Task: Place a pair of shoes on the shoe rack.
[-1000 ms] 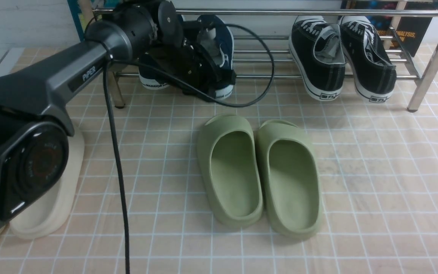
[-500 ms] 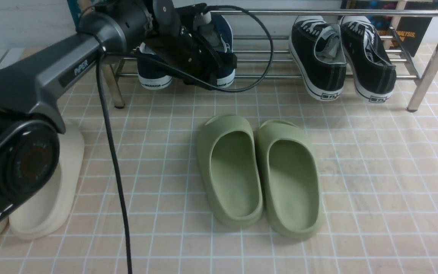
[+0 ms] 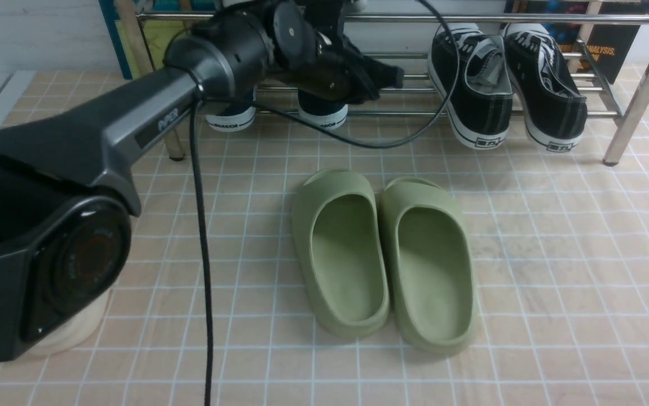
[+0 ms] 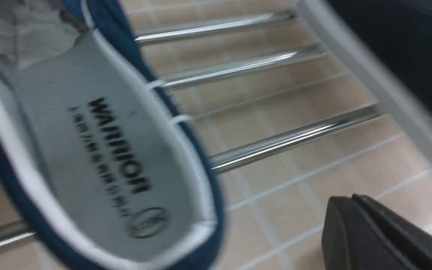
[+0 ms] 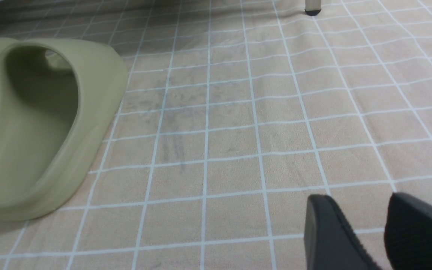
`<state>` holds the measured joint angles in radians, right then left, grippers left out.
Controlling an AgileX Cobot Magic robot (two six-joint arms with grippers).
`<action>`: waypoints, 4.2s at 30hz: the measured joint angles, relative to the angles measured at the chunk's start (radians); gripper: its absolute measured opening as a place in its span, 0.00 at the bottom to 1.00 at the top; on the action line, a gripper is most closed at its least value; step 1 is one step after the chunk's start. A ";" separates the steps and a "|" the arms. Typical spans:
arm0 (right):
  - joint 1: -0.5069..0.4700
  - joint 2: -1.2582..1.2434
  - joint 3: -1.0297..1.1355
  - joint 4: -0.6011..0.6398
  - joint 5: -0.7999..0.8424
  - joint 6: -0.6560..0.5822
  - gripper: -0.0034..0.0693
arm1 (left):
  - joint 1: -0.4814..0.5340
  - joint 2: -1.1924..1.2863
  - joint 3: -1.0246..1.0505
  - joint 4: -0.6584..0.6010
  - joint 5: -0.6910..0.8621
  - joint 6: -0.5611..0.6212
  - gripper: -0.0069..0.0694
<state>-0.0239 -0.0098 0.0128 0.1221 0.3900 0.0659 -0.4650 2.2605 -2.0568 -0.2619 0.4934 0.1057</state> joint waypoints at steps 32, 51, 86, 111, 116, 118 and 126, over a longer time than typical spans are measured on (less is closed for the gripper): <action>0.000 0.000 0.000 0.003 0.000 0.000 0.38 | -0.004 -0.578 0.112 0.648 0.574 -0.277 0.11; 0.000 0.000 0.000 0.003 0.000 0.000 0.38 | -0.002 -1.552 1.281 0.832 -0.453 -0.517 0.13; 0.000 0.000 0.000 0.003 0.000 0.000 0.38 | -0.002 -2.116 1.838 0.844 0.086 -0.637 0.14; 0.000 0.000 0.000 0.002 0.000 0.000 0.38 | 0.017 -2.272 2.066 0.946 0.053 -0.614 0.16; 0.000 0.000 0.000 0.003 0.000 0.000 0.38 | 0.088 -2.272 2.066 0.854 0.017 -0.589 0.17; 0.000 0.000 0.000 0.003 0.000 0.000 0.38 | 0.115 -2.272 2.071 0.806 -0.017 -0.555 0.17; 0.000 0.000 0.000 0.003 0.000 0.000 0.38 | 0.354 -2.272 2.084 0.346 -0.249 -0.137 0.17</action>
<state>-0.0239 -0.0098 0.0128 0.1248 0.3902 0.0659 -0.1108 -0.0119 0.0271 0.0844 0.2446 -0.0315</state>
